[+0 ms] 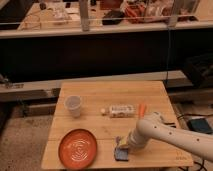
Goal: Wipe the white sponge on the table
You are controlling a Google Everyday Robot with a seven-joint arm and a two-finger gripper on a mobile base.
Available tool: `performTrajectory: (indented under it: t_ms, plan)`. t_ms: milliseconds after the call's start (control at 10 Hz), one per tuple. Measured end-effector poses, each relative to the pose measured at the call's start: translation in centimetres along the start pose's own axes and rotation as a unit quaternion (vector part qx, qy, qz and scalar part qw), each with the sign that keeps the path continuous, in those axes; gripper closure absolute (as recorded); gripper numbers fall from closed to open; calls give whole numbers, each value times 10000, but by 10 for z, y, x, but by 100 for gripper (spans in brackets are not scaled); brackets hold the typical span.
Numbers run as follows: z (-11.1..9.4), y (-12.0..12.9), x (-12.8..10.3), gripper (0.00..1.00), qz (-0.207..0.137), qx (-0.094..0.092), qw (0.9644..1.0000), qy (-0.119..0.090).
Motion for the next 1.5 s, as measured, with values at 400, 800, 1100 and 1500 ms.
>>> performTrajectory:
  t_ms: [400,800,1100,1500]
  plan:
    - [0,0,0,82,1,1,10000,-1]
    - [0,0,0,73,3,3,10000,-4]
    - [0,0,0,37,2,3,10000,-6]
    - [0,-1,0,20,-4,11,10000,-3]
